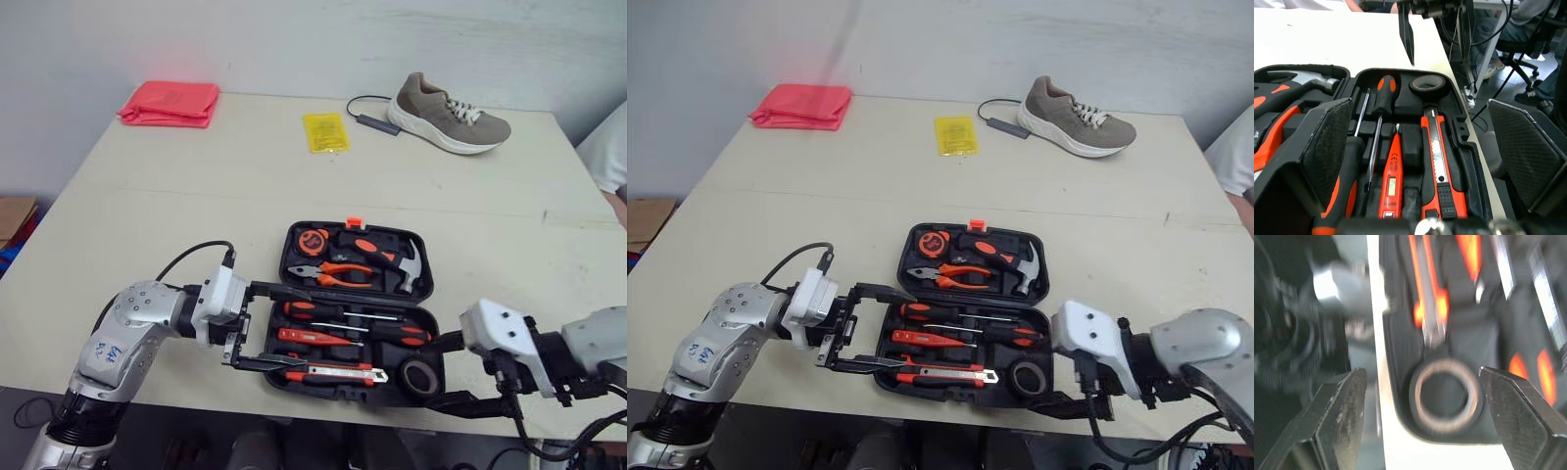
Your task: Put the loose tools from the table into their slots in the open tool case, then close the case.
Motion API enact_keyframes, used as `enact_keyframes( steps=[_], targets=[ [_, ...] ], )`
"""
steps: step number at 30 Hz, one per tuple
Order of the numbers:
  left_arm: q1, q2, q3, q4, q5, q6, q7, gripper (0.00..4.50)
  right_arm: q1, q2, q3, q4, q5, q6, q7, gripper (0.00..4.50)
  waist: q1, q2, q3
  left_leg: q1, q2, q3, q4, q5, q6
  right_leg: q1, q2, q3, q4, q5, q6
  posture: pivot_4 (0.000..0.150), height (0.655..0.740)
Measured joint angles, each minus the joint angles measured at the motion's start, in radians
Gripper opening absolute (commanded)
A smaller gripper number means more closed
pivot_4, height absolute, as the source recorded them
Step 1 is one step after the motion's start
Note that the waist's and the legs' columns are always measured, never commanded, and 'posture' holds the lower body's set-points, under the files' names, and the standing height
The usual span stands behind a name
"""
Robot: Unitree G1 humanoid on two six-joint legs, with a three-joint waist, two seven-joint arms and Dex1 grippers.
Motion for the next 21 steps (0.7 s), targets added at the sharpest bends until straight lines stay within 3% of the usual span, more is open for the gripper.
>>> enact_keyframes(
  steps=[5,7,9,13,14,21],
  targets=[
    [0.0,0.002,0.001,0.003,0.005,-0.006,-0.007,4.5,0.094,0.211,-0.055,0.012,0.051,-0.11,-0.037,3.82,-0.001,0.0,0.0,0.0,0.0,0.0,0.0,0.0,0.0,0.0,0.001,0.001,0.0,0.0,0.001,0.15,0.74],
    [0.0,0.002,0.001,0.007,0.005,-0.006,-0.007,4.5,0.112,0.299,-0.039,0.02,0.042,-0.2,-0.043,3.34,-0.002,0.0,0.0,0.0,0.0,0.0,0.0,0.0,-0.001,0.0,0.002,0.001,0.001,0.0,0.001,0.15,0.74],
    [-0.001,0.002,0.001,0.013,0.005,-0.006,-0.007,4.5,0.129,0.332,-0.007,0.04,0.005,-0.275,-0.039,2.56,-0.005,0.001,0.0,0.001,0.0,0.001,0.0,0.0,-0.001,0.0,0.002,0.002,0.001,0.001,0.001,0.15,0.74],
    [-0.001,0.002,0.001,0.034,0.008,-0.007,-0.009,4.5,0.163,0.341,0.09,0.119,-0.132,-0.461,0.002,0.43,-0.003,0.001,0.0,0.001,0.0,0.002,0.0,0.0,-0.001,0.0,0.004,0.002,0.001,0.001,0.001,0.15,0.74],
    [-0.001,0.002,0.001,0.034,0.008,-0.008,-0.009,4.5,0.164,0.342,0.107,0.135,-0.154,-0.492,0.008,0.07,-0.003,0.001,0.0,0.001,0.0,0.002,0.0,0.0,-0.001,0.0,0.004,0.002,0.001,0.001,0.001,0.15,0.74],
    [-0.001,0.003,0.001,0.035,0.013,-0.012,-0.009,4.5,0.155,0.365,0.217,0.277,-0.298,-0.701,0.016,0.07,-0.003,0.001,0.0,0.002,0.0,0.002,0.001,0.0,-0.001,0.0,0.004,0.003,0.001,0.001,0.001,0.15,0.74]
  ],
)
